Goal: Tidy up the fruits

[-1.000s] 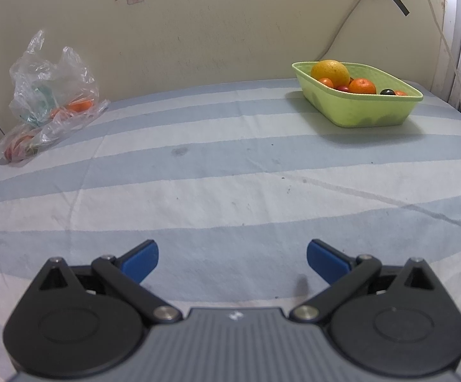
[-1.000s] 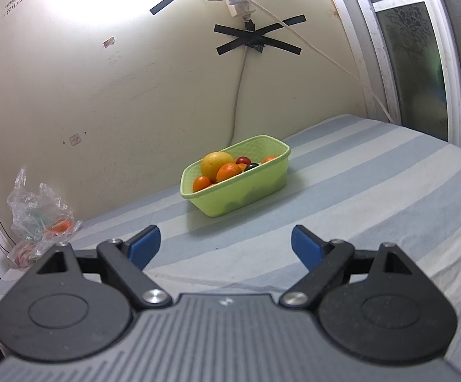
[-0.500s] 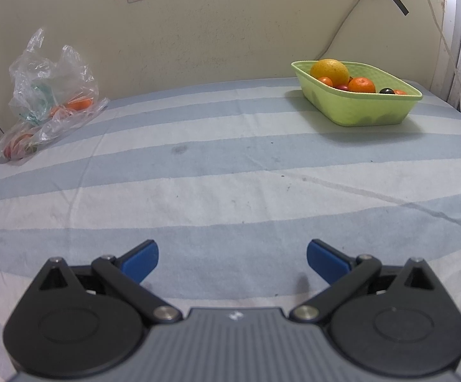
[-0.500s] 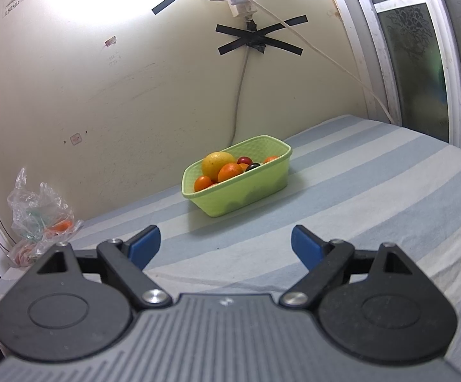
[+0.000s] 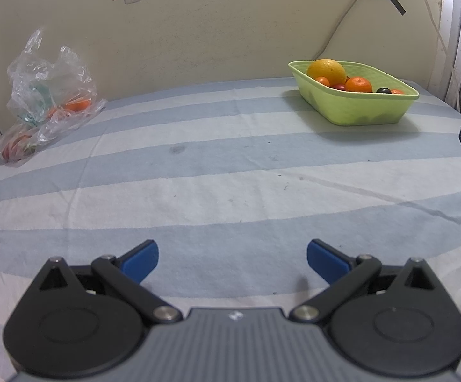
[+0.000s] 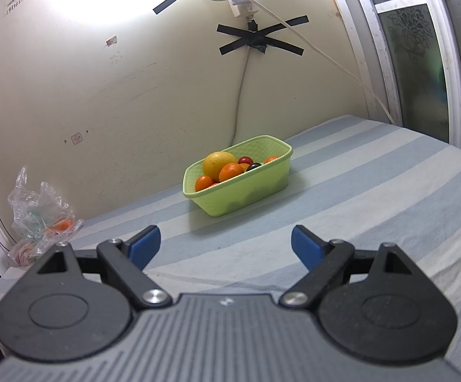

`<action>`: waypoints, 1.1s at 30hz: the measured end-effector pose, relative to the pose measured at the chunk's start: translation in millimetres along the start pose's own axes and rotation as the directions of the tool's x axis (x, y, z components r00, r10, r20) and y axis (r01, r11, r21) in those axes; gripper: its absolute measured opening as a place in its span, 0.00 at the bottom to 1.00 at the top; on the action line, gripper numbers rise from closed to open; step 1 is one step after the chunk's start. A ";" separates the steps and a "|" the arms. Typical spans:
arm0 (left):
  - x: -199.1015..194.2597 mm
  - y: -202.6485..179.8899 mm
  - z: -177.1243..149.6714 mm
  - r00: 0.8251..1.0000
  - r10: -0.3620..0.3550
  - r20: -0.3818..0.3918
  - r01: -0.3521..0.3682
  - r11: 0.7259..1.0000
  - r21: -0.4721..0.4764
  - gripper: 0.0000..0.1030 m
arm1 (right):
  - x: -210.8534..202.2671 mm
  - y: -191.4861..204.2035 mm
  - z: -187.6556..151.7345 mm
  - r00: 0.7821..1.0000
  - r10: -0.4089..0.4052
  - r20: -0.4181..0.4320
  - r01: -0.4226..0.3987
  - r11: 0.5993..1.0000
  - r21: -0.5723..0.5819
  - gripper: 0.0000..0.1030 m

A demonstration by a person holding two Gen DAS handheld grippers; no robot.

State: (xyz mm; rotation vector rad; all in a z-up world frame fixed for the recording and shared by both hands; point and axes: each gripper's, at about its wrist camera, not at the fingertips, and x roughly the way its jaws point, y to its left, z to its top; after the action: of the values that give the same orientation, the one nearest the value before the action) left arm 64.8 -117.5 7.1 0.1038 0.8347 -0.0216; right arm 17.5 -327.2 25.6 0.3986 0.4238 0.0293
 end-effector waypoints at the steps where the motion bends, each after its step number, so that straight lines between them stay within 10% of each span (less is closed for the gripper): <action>1: -0.1 0.2 0.0 1.000 0.000 0.000 0.000 1.000 0.000 1.00 | -0.1 -0.1 0.1 1.000 0.000 0.000 0.000 1.000 0.000 0.88; 33: -2.7 3.7 5.2 0.999 0.015 0.038 -0.015 1.000 0.005 1.00 | 0.3 2.5 1.6 1.000 0.006 -0.002 -0.006 1.000 -0.008 0.88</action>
State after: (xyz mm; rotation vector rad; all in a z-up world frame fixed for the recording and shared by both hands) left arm 67.1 -114.4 12.9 0.1140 0.7955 -0.0118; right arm 18.5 -325.4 27.8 0.3919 0.4244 0.0369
